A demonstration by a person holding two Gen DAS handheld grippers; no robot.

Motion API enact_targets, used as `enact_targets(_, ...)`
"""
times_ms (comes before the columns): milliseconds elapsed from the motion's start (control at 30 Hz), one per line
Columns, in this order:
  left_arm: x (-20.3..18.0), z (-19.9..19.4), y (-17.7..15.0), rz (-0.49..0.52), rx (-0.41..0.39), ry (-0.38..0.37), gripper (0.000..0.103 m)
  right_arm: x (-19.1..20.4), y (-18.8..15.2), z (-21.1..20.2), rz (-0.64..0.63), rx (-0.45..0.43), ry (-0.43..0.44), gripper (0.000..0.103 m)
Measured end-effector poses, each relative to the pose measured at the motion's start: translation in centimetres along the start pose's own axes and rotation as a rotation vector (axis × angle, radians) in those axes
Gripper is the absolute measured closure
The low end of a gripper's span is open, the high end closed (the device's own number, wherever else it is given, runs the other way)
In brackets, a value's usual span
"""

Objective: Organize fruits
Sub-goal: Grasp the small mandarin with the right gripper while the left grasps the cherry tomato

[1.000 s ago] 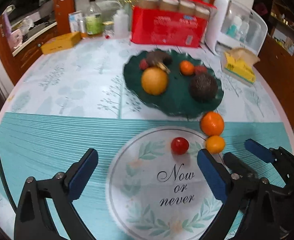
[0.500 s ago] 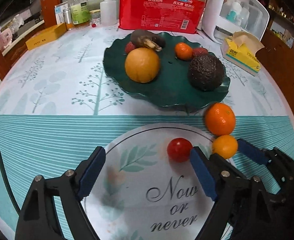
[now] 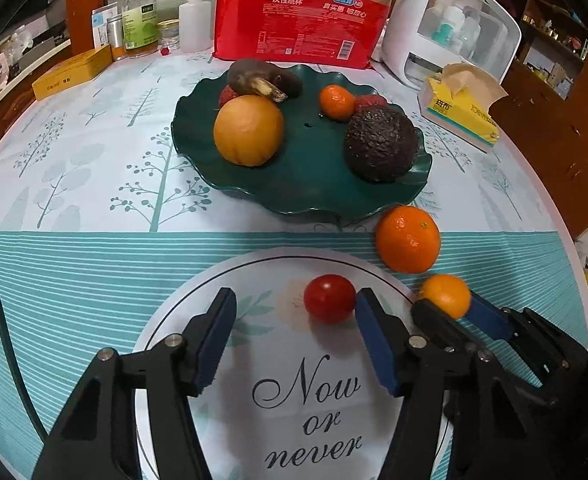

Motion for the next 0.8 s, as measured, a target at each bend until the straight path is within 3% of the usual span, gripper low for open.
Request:
enact_targets(133,-0.4,0.1,-0.1,-0.002,-0.003,-0.016,0.048,-0.9,-0.1,-0.4,0.047,-0.009,0.001,0.067)
enact_targets(400,-1.3,0.8,-0.5,0.064,0.009,0.032,0.062,-0.6,-0.3,-0.6,0.019,-0.003,-0.022,0.067)
enact_targets(467,-1.5,0.8,-0.5,0.082,0.01,0.043,0.078,-0.5,-0.6,-0.8,0.004,0.001,-0.033,0.067)
enact_targets(800,-1.4,-2.7,-0.9,0.077,-0.039,0.056,0.079,-0.4,-1.1,-2.0,0.0,0.013,-0.047,0.067)
Point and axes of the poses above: each gripper's, at about its wrist camera, not at the fingertips, and z roughly the way its jaws point, x to its left, y to its top, the point moved 4 cm from there along z, roughly the way its jaws point, and after that the axes turned 11 degrees about -x, right-handed, at the moved point
